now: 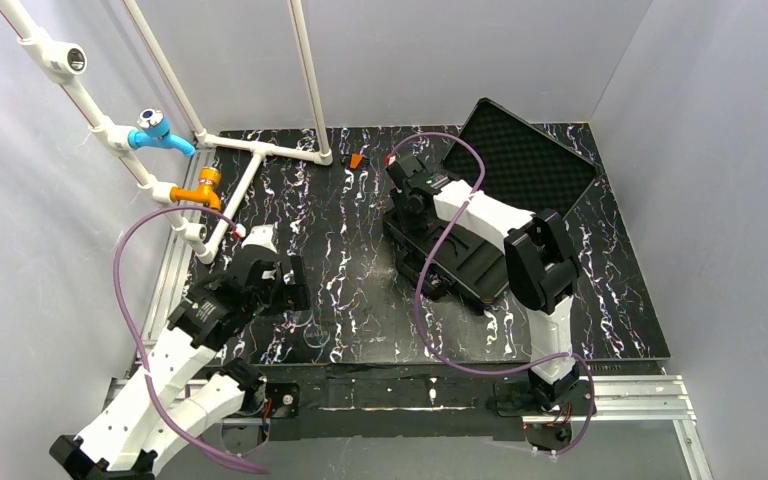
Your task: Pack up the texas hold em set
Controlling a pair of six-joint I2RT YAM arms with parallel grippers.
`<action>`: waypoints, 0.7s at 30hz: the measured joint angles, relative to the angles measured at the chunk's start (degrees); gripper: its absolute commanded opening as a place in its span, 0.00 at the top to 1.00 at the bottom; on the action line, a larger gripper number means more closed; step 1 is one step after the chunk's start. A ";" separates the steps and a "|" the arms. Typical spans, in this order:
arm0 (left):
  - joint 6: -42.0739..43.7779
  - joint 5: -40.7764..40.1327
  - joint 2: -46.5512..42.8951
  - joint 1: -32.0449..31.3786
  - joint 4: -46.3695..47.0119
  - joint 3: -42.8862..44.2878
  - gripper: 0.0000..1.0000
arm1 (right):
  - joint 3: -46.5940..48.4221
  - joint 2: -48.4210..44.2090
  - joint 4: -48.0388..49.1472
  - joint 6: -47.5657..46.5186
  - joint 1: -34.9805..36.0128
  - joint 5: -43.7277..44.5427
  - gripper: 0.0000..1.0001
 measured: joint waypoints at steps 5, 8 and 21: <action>-7.02 -4.63 4.81 0.00 -4.07 0.00 0.02 | -0.35 -0.92 -0.17 -0.20 -0.22 -0.92 0.56; -9.92 -6.10 8.72 0.00 -5.33 -0.02 0.02 | -1.20 -3.02 -0.31 -0.17 -0.66 -1.66 0.55; -14.12 -6.97 16.87 0.11 -2.54 -3.82 0.02 | -6.99 -14.97 1.46 0.46 -2.47 -2.25 0.45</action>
